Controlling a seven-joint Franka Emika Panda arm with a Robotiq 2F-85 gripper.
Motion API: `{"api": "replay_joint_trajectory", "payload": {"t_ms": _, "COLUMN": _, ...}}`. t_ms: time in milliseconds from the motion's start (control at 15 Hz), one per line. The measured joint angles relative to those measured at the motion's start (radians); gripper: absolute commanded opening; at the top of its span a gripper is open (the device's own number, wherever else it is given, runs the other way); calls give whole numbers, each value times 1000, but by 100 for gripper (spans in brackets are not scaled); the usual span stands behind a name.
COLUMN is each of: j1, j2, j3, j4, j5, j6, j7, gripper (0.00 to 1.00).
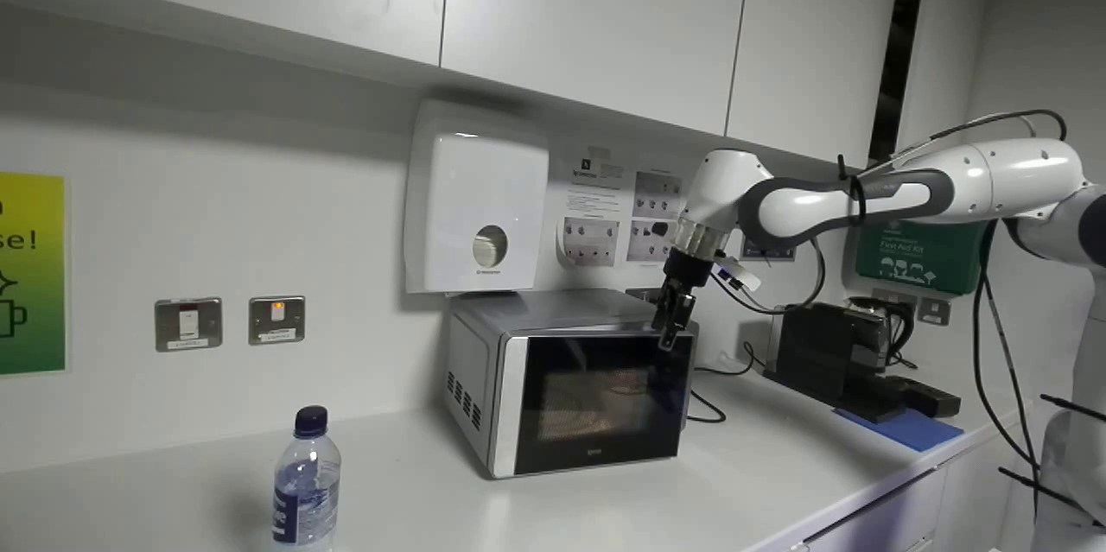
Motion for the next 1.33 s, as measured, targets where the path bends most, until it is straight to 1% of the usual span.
{"api": "replay_joint_trajectory", "payload": {"t_ms": 333, "j1": 7, "j2": 10, "j3": 8, "j4": 0, "j5": 24, "j6": 46, "j7": 29, "gripper": 100}}
{"api": "replay_joint_trajectory", "payload": {"t_ms": 867, "j1": 5, "j2": 11, "j3": 7, "j4": 0, "j5": 19, "j6": 49, "j7": 28, "gripper": 100}}
{"api": "replay_joint_trajectory", "payload": {"t_ms": 1067, "j1": 2, "j2": 11, "j3": 3, "j4": 0, "j5": 15, "j6": 49, "j7": 6, "gripper": 100}}
{"api": "replay_joint_trajectory", "payload": {"t_ms": 1333, "j1": -8, "j2": 11, "j3": -5, "j4": 1, "j5": 15, "j6": 49, "j7": -62, "gripper": 100}}
